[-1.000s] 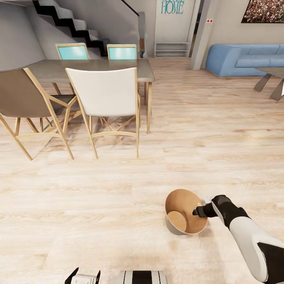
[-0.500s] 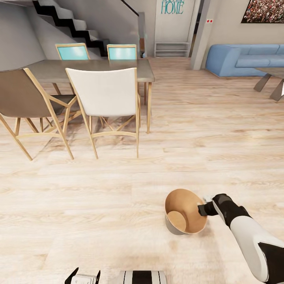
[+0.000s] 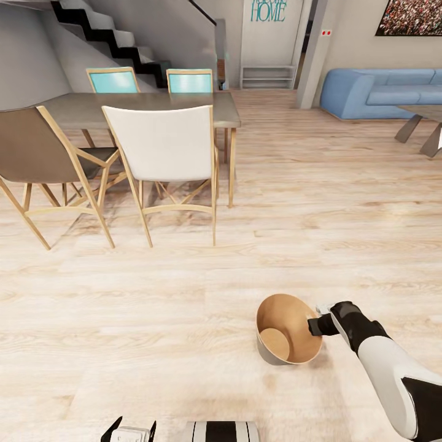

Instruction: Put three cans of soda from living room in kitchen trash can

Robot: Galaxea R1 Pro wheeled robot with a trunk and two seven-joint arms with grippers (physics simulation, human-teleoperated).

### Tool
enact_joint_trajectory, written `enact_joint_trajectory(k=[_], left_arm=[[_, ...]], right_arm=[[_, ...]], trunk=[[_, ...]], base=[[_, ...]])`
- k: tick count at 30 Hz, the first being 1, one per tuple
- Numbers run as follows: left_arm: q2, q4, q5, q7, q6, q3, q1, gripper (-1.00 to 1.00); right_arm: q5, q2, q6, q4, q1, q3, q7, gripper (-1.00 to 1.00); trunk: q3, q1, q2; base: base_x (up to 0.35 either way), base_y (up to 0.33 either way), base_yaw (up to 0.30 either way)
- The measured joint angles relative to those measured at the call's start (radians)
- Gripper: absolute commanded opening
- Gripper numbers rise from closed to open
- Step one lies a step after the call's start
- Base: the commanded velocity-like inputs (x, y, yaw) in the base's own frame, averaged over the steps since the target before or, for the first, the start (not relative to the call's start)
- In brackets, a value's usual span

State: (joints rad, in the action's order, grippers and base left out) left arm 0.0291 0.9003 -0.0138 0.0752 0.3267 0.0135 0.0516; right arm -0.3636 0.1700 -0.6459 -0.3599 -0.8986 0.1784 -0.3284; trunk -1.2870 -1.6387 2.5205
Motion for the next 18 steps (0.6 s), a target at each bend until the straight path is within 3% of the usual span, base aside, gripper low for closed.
enact_joint_trajectory(k=[13,16,18], left_arm=[[0.000,0.009,0.003,0.000,0.001,-0.001,0.000,1.00],[0.000,0.006,0.001,0.000,-0.004,0.000,-0.001,1.00],[0.000,0.003,-0.001,-0.001,-0.006,0.000,-0.001,1.00]], right_arm=[[-0.014,-0.001,0.003,-0.002,0.000,0.004,-0.008,-1.00],[0.017,-0.003,-0.003,0.011,0.002,0.003,-0.010,-1.00],[0.015,-0.003,-0.001,0.010,0.001,0.005,-0.009,-1.00]], trunk=[[0.000,0.000,0.000],[0.011,0.001,-0.001],[0.019,0.002,-0.001]], base=[[0.000,0.000,0.000],[0.000,0.000,0.000],[0.000,0.000,0.000]])
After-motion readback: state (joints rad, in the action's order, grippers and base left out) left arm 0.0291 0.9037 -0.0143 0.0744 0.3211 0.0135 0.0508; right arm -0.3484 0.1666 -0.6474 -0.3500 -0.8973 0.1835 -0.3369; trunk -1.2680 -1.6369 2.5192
